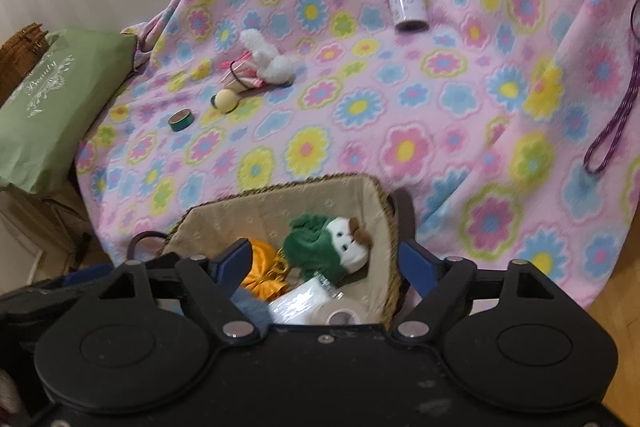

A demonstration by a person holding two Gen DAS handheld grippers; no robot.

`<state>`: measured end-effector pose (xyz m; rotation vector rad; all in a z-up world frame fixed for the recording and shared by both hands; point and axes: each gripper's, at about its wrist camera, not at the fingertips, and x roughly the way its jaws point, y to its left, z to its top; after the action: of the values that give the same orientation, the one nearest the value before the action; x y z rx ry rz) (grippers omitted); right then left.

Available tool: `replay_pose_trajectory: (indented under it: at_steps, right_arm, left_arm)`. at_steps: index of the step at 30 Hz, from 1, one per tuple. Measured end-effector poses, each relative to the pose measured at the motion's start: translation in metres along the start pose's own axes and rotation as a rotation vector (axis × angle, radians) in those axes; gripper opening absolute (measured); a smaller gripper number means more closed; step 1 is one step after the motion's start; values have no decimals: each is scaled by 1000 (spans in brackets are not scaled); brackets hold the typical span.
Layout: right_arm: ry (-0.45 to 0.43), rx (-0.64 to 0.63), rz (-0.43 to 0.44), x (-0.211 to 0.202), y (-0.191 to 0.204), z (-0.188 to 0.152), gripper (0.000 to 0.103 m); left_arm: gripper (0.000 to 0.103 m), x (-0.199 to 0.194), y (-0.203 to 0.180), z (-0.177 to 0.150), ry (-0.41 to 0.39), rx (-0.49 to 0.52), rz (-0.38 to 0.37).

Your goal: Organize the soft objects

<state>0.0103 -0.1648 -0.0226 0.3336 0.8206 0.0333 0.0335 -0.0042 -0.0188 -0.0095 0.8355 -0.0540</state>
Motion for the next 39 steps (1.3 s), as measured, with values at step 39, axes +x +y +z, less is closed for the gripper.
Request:
replay_pose_trajectory:
  at_steps: [39]
  right_arm:
    - [-212,-414,-88,159,36,129,102]
  left_arm:
    - [97,163,40,114,-208,231,129]
